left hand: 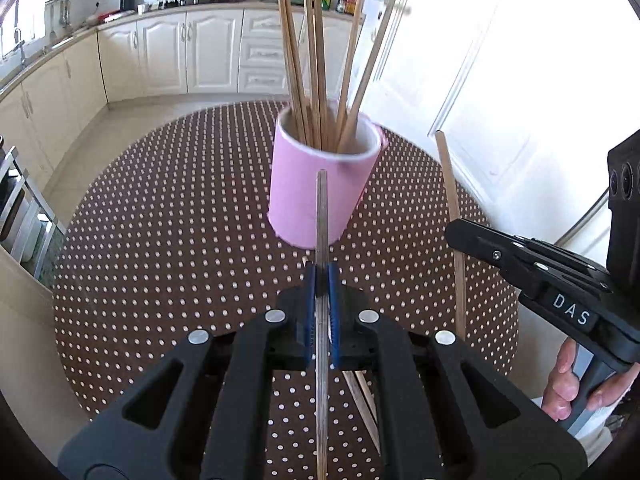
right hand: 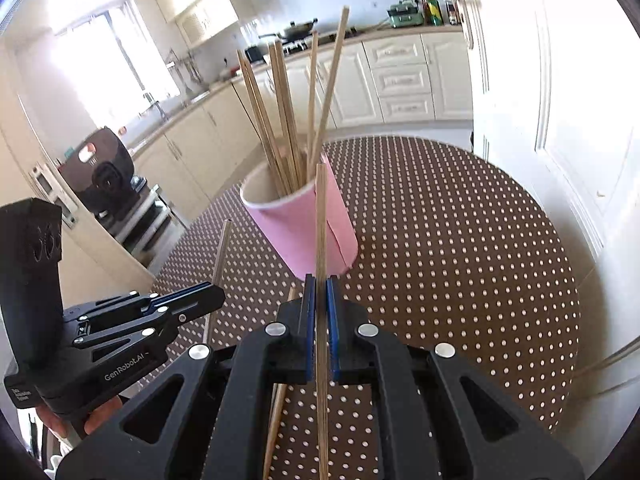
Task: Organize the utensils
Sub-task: 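Lower both held chopsticks down into the pink cup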
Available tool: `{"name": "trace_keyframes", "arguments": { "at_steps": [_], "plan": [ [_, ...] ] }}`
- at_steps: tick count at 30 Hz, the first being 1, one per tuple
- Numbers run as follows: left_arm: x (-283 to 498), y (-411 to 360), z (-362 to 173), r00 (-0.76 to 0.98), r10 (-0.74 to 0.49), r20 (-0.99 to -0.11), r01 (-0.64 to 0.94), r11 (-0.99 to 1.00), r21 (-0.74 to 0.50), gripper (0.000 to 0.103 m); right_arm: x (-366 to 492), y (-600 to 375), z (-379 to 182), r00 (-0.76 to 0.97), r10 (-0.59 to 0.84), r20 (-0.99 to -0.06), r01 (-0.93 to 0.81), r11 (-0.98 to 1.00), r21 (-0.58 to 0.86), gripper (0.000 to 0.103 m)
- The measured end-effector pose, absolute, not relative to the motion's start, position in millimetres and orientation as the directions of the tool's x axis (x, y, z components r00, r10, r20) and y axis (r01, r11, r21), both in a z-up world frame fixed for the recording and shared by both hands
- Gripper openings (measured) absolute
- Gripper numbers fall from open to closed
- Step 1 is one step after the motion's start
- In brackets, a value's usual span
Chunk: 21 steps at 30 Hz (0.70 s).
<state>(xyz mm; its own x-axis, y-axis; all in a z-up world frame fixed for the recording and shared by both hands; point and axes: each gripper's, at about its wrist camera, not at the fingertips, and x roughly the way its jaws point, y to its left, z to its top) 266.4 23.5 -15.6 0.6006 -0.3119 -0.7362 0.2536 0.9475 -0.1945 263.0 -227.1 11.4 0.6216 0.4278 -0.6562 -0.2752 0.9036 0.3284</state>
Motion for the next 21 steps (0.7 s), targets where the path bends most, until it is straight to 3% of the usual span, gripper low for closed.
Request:
{"name": "trace_keyframes", "arguments": {
  "at_steps": [14,21],
  "plan": [
    [252,41,35,0.698,-0.278,-0.660,0.181,0.960,-0.213,0.007,258,-230,36,0.752,0.404,-0.521,-0.269,0.910,0.316,0.005],
    [256,40,49,0.733,-0.291,-0.615,0.182,0.955,-0.234,0.007,272,-232,52,0.772,0.430,-0.467,-0.268,0.887,0.375,0.005]
  ]
}}
